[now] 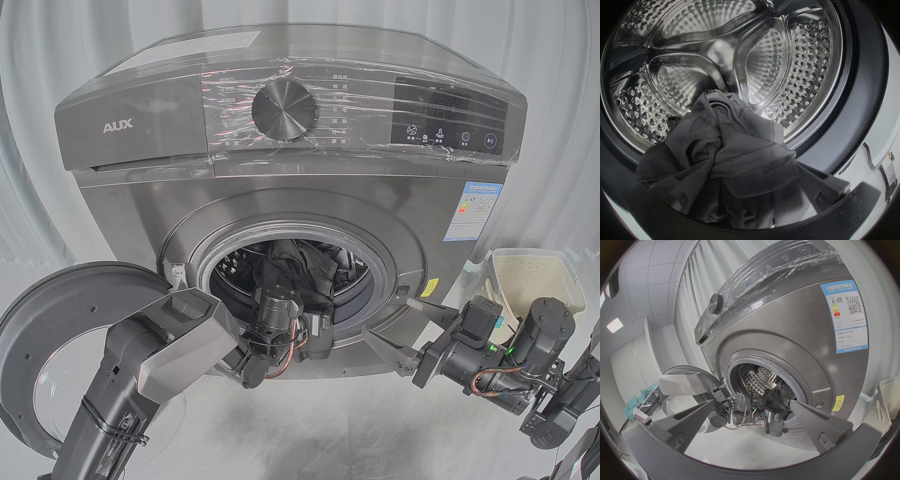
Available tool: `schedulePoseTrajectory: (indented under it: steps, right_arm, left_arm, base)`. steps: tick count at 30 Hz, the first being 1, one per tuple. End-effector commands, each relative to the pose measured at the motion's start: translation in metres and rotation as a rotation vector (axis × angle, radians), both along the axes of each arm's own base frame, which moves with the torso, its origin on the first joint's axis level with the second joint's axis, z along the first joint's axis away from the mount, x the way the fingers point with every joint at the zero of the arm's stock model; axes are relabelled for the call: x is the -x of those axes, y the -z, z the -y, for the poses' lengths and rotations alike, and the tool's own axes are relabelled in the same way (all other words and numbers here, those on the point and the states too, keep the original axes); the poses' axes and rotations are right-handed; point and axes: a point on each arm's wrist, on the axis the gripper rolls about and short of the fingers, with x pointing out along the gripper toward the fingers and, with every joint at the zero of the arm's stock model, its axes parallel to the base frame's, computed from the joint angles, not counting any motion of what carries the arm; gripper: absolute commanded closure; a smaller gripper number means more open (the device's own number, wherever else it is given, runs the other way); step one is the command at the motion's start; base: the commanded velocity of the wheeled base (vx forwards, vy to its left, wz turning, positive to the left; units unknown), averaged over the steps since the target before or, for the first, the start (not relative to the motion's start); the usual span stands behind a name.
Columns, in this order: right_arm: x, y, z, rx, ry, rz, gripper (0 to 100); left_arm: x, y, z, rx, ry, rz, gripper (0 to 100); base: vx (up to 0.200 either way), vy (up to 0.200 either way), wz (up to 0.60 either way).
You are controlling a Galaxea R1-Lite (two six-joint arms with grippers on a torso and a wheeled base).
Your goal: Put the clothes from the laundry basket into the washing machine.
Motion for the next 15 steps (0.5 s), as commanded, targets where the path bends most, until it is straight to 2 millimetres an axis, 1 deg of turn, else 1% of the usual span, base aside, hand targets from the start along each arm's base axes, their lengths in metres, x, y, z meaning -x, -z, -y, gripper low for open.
schedulePoseTrajectory:
  steps: [1,3,5,7,11,12,13,15]
  right_arm:
    - [0.0,-0.001,0.0,-0.003,-0.001,0.004,0]
    - [0.0,-0.001,0.0,-0.003,-0.001,0.004,0]
    - [0.0,-0.001,0.0,-0.003,-0.001,0.004,0]
    - [0.0,-0.001,-0.001,-0.003,-0.002,0.004,0]
    - [0.0,-0.001,0.0,-0.004,-0.002,0.005,0]
    - [0.0,-0.001,0.0,-0.004,-0.002,0.005,0]
    - [0.0,-0.001,-0.001,-0.005,-0.002,0.007,0]
    - [0.0,-0.001,-0.001,-0.005,-0.002,0.007,0]
  left_arm:
    - [-0.004,0.01,-0.003,-0.011,-0.005,-0.003,100]
    - [-0.006,0.006,-0.001,-0.002,-0.006,0.012,100]
    - [-0.011,-0.002,0.0,0.019,-0.013,0.036,100]
    - [-0.019,-0.013,-0.001,0.045,-0.035,0.06,100]
    - [-0.033,-0.029,-0.004,0.088,-0.079,0.124,100]
    - [-0.034,-0.03,-0.004,0.091,-0.083,0.129,100]
    - [-0.041,-0.038,-0.005,0.109,-0.104,0.165,100]
    - [-0.044,-0.039,-0.005,0.116,-0.115,0.179,100]
  base:
    - [0.0,0.0,0.0]
    - [0.0,0.0,0.0]
    - [0.0,0.0,0.0]
    - [0.0,0.0,0.0]
    - [0.0,0.0,0.0]
    - [0.0,0.0,0.0]
    - [0.0,0.0,0.0]
    - [0.0,0.0,0.0]
